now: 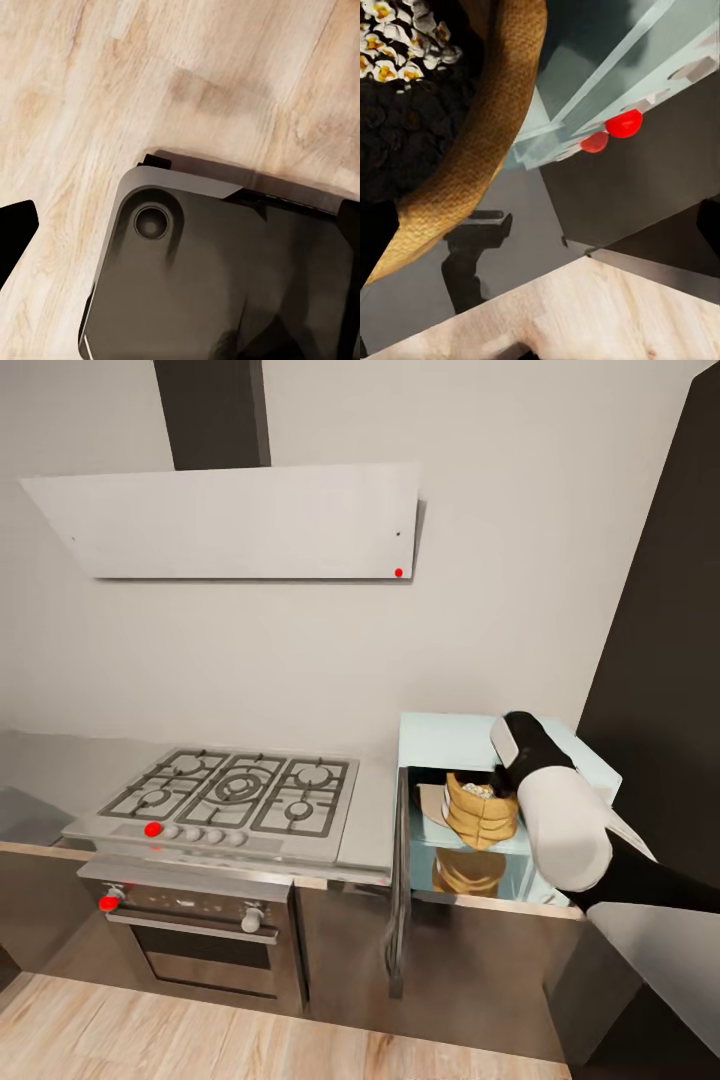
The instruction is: In the kitchen, take the popcorn bag from the countertop, put it into the microwave, and heat it until the popcorn is cooked so the cooked popcorn ends up inside the bag.
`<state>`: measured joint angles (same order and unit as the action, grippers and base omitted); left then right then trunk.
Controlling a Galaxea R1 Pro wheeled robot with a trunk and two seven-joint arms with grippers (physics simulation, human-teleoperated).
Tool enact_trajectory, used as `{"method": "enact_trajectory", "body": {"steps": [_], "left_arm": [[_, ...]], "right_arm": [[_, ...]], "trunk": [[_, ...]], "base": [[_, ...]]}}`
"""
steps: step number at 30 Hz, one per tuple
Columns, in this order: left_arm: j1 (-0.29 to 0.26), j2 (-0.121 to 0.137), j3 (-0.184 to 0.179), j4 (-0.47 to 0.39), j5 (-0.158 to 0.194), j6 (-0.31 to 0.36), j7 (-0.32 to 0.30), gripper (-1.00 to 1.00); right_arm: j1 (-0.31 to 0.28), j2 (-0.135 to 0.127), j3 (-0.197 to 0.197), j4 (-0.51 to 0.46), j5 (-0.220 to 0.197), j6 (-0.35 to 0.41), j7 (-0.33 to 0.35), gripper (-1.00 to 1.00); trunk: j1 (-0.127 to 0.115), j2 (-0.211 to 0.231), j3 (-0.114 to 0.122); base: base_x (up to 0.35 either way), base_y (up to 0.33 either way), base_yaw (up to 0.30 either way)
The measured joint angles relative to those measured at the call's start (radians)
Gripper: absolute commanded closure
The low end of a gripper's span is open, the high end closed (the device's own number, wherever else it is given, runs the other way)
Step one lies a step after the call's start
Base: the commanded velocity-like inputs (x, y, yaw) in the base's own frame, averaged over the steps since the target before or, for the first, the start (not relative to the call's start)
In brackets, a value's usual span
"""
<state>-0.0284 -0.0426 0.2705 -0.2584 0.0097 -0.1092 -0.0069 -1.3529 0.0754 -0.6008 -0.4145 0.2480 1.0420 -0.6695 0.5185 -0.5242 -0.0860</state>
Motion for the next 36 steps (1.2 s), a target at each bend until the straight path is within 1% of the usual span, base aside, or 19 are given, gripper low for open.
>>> {"method": "enact_trajectory", "body": {"steps": [3,7,17,21,27,30,32,34,35,36], "left_arm": [[0.0,0.0,0.0,0.0,0.0,0.0,0.0,-1.0],[0.0,0.0,0.0,-0.001,0.0,0.0,0.0,-1.0],[0.0,0.0,0.0,0.0,0.0,0.0,0.0,-1.0],[0.0,0.0,0.0,0.0,0.0,0.0,0.0,-1.0],[0.0,0.0,-0.001,0.0,-0.001,0.0,0.0,-1.0],[0.001,0.0,0.0,0.0,-0.001,-0.001,0.0,-1.0],[0.001,0.0,0.0,0.0,-0.001,-0.001,0.0,-1.0],[0.001,0.0,0.0,0.0,-0.001,-0.001,0.0,-1.0],[0.002,0.0,0.0,-0.001,0.0,-0.001,0.0,-1.0],[0.002,0.0,0.0,-0.001,0.0,-0.001,0.0,-1.0]], "right_arm": [[-0.017,0.0,0.0,-0.001,-0.001,0.001,0.001,-1.0],[-0.027,0.0,-0.001,-0.001,-0.002,0.001,0.002,-1.0],[-0.026,-0.001,-0.001,-0.013,-0.002,0.001,0.001,-1.0],[-0.023,-0.001,-0.002,-0.014,-0.002,0.001,0.003,-1.0],[-0.018,-0.002,0.001,-0.014,-0.002,0.001,0.024,-1.0],[-0.012,-0.001,0.002,-0.015,-0.002,0.001,0.031,-1.0],[-0.001,-0.002,0.004,-0.029,-0.002,0.001,0.062,-1.0],[0.057,0.0,0.014,-0.099,0.001,0.002,0.151,-1.0],[0.121,0.003,0.044,-0.184,0.007,-0.006,0.232,-1.0],[0.173,0.005,0.079,-0.255,0.01,-0.009,0.285,-1.0]], "trunk": [[0.0,0.0,0.0],[0.001,0.0,0.0],[0.0,0.0,0.0],[0.001,0.0,0.0],[0.001,0.0,0.0],[0.0,0.0,0.0],[0.0,0.0,0.0],[0.0,0.0,0.0],[0.0,0.0,0.0],[0.0,0.0,0.0]], "base": [[-0.043,0.0,0.0],[-0.297,0.0,0.0],[-0.074,0.0,0.0],[-0.28,0.0,0.0],[-0.324,0.0,0.0],[-0.104,0.0,0.0],[-0.029,0.0,0.0],[-0.011,0.0,0.0],[-0.005,0.0,0.0],[-0.003,0.0,0.0]]}}
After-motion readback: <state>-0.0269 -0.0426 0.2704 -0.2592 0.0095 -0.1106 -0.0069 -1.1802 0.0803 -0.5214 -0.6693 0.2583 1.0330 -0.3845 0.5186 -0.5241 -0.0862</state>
